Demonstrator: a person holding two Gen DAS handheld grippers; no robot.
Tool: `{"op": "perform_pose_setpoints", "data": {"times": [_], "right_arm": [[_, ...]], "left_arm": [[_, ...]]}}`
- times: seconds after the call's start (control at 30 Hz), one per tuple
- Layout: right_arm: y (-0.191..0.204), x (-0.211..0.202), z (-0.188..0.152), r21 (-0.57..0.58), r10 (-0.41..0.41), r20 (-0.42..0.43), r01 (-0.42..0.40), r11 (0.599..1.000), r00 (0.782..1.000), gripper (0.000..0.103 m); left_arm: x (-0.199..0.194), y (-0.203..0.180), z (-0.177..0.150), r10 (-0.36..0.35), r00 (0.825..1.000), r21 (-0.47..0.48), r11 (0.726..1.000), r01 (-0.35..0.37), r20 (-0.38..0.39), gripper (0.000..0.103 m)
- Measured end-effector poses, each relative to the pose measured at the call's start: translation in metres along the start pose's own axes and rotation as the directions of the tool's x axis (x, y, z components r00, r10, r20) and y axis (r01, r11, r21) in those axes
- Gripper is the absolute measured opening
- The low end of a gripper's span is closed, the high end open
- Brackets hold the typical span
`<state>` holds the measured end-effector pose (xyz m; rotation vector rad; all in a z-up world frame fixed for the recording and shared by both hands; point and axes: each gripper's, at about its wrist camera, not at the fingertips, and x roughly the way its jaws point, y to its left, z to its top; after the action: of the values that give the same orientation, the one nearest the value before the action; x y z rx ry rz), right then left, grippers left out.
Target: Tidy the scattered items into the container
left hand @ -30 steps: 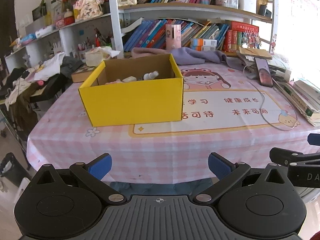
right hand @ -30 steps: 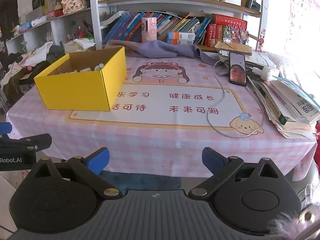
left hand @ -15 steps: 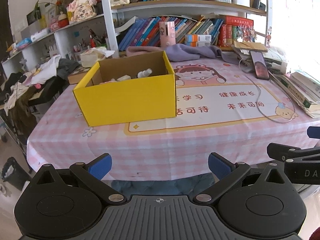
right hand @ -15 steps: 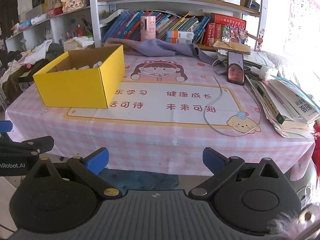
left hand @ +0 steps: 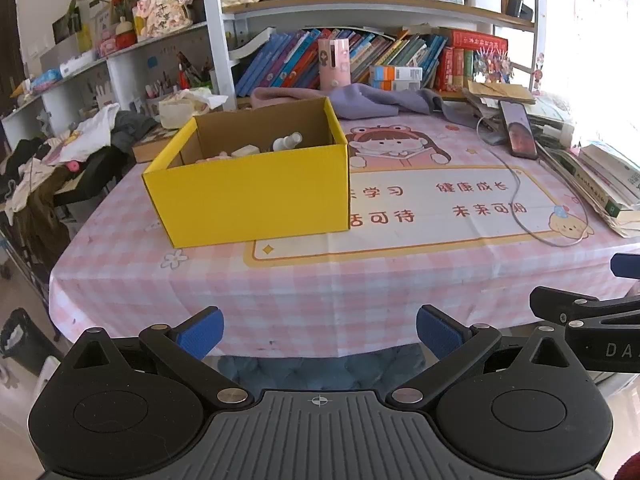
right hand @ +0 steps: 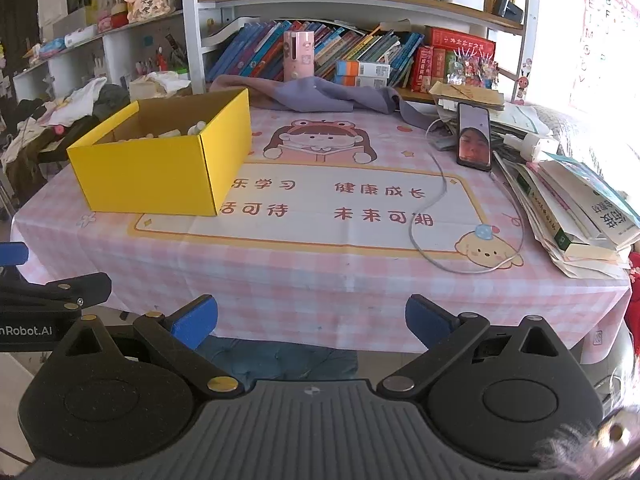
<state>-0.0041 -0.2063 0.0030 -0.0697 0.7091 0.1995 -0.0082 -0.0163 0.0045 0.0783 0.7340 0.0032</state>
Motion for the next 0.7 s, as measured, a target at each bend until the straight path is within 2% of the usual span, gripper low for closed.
{"op": "perform_pose_setpoints", "data": {"times": [0.7], "right_arm": [[0.0028,0.0007,-0.0006,-0.004,0.001,0.000,-0.001,1.000,1.000,0.101]], "left_arm": [[0.0021,0.0053,-0.0023,-0.007,1.000,-0.013,1.000,0.007,-0.010,0.103]]}}
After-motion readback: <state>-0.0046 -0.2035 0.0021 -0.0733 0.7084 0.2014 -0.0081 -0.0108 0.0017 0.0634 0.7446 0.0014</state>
